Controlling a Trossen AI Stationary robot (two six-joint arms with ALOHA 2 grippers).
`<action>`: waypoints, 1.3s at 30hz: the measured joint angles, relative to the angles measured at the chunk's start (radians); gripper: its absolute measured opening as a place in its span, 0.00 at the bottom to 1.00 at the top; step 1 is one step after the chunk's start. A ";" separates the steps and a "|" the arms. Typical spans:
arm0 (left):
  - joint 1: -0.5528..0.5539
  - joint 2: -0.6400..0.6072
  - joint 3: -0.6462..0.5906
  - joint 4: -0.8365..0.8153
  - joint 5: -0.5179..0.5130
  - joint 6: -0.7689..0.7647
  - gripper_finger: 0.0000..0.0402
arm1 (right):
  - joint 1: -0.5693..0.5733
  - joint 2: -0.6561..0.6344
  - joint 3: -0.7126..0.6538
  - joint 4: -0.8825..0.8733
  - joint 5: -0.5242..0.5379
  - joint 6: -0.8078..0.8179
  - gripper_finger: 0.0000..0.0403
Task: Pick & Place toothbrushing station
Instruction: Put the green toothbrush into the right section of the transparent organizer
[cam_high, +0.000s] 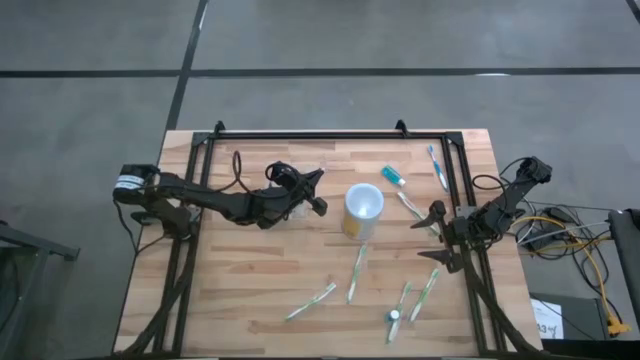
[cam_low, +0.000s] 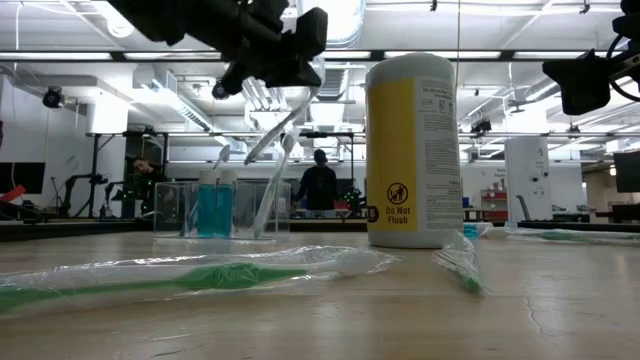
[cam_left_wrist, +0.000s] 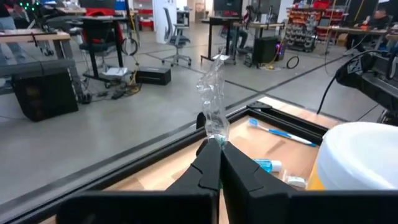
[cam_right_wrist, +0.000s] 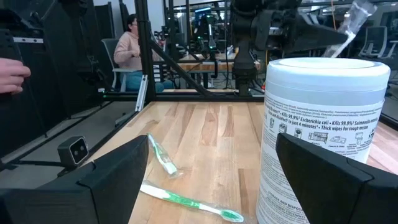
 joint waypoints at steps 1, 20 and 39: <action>0.000 0.005 -0.011 0.033 0.000 0.014 0.01 | 0.000 0.000 0.000 0.000 0.000 0.000 0.87; 0.061 0.014 -0.128 0.158 0.086 0.009 0.01 | 0.000 0.000 0.000 0.000 0.000 0.000 0.86; 0.060 0.005 -0.218 0.151 0.217 -0.090 0.03 | 0.000 0.000 0.000 0.000 0.000 0.000 0.87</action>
